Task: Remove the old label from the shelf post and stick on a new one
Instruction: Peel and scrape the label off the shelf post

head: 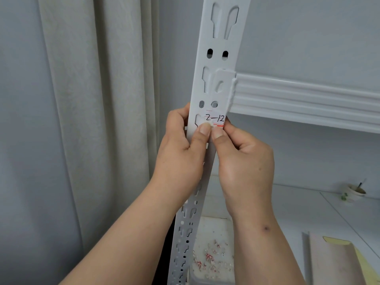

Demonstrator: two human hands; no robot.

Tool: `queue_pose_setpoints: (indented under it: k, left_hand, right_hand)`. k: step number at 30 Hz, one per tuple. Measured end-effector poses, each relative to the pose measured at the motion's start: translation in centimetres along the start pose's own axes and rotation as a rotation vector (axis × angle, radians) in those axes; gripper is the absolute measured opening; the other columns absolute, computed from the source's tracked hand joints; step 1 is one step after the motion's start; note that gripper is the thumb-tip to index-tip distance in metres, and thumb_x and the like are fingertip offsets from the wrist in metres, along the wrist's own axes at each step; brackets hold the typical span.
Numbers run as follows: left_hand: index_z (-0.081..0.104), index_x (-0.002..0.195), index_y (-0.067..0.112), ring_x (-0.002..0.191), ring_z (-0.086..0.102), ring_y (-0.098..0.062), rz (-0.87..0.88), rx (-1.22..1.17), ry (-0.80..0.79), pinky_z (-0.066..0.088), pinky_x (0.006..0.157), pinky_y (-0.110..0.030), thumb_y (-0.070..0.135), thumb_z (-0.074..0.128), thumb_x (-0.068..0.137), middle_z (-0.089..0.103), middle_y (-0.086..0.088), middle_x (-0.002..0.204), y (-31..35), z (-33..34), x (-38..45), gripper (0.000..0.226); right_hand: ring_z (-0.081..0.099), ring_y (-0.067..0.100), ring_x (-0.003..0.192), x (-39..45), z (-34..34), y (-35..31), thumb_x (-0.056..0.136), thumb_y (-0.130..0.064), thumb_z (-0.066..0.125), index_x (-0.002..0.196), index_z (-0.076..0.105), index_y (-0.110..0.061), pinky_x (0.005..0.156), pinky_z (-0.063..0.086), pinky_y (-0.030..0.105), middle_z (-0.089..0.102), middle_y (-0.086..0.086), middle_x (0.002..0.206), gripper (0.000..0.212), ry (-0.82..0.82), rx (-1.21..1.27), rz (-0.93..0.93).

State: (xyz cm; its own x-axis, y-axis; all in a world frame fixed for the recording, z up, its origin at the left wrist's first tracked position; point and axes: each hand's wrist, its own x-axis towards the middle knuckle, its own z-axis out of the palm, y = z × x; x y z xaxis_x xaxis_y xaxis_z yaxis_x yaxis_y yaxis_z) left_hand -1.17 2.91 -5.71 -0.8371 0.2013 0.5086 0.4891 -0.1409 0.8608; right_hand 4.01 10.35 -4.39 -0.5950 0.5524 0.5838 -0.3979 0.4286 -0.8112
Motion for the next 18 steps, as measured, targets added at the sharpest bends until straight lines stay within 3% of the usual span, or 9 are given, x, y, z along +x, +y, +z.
queue_pose_setpoints:
  k: [7,12,18]
  left_hand:
    - [0.048,0.127,0.027,0.102,0.066,-0.006,0.025,0.011,0.029,0.055,0.093,-0.040,0.034,0.053,0.096,0.069,0.013,0.112,0.17,0.18,-0.27,0.032]
    - [0.049,0.126,0.025,0.101,0.066,-0.004,0.017,0.000,0.031,0.055,0.093,-0.042,0.028,0.054,0.100,0.068,0.014,0.110,0.23,0.25,-0.24,0.027]
    - [0.048,0.125,0.026,0.100,0.066,-0.003,0.026,0.007,0.015,0.055,0.092,-0.040,0.026,0.054,0.101,0.068,0.015,0.109,0.23,0.21,-0.24,0.024]
  right_hand:
    - [0.063,-0.013,0.075,0.00,-0.31,0.02,0.092,-0.022,0.060,0.089,0.072,-0.036,0.064,0.044,0.005,0.068,-0.029,0.070,0.019,-0.024,-0.021,-0.003]
    - [0.064,-0.007,0.069,-0.16,-0.16,0.07,0.093,-0.024,0.059,0.091,0.074,-0.035,0.060,0.043,0.007,0.072,-0.022,0.075,0.020,-0.004,-0.009,0.014]
    - [0.062,-0.017,0.070,-0.11,0.06,0.05,0.092,-0.020,0.060,0.084,0.071,-0.035,0.059,0.040,0.000,0.063,-0.033,0.063,0.020,0.016,-0.002,-0.005]
